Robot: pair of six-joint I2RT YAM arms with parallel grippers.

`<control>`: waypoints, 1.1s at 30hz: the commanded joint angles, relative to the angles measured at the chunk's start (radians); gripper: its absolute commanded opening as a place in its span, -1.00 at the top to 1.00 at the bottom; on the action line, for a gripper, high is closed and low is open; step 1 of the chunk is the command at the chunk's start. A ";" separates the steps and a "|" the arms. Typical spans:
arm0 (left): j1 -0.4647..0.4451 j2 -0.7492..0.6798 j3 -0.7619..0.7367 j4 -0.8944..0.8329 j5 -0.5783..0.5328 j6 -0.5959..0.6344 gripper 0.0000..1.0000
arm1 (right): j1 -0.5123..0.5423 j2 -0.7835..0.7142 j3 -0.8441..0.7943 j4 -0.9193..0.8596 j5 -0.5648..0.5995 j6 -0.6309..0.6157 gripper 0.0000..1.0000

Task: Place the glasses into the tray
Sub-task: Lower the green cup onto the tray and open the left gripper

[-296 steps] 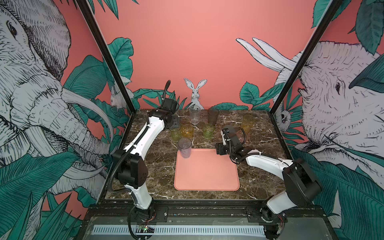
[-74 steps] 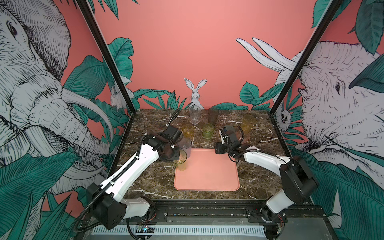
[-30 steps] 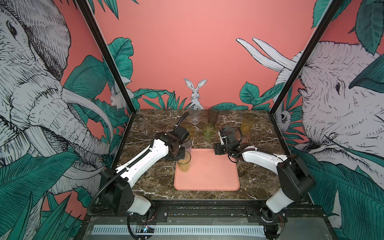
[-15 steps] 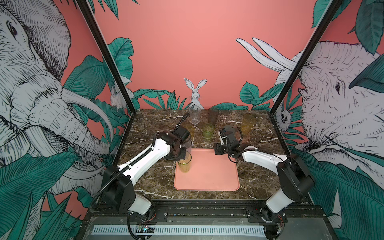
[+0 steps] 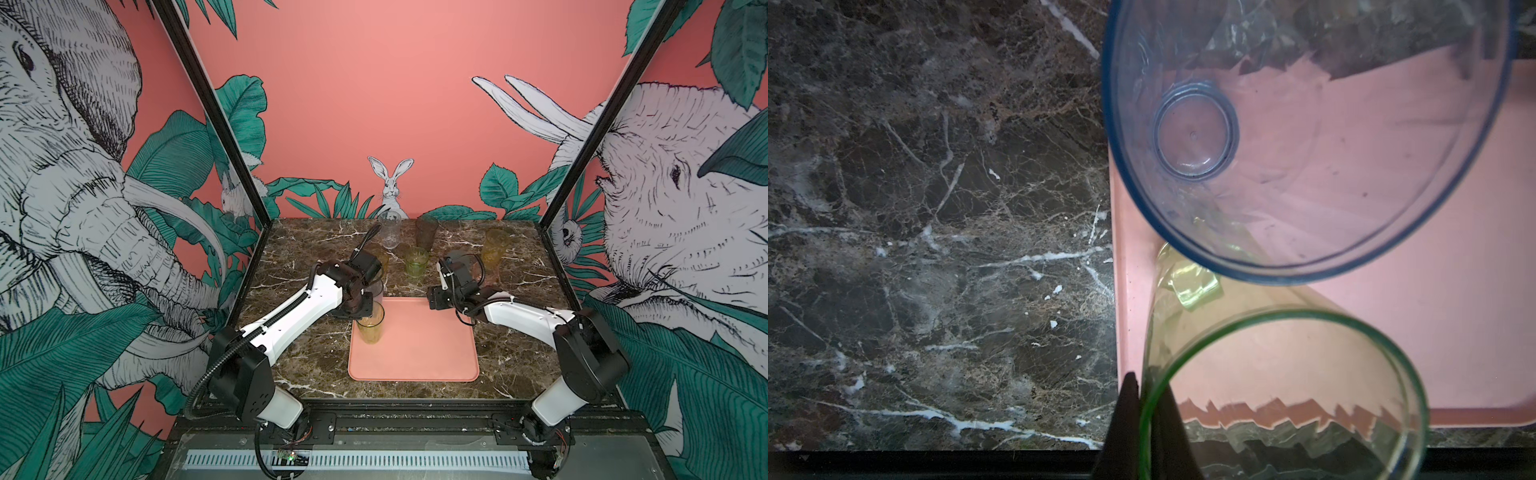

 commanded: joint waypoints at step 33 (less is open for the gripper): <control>-0.004 -0.012 0.049 -0.047 -0.025 -0.028 0.52 | -0.004 0.015 0.037 -0.010 -0.002 0.009 -0.51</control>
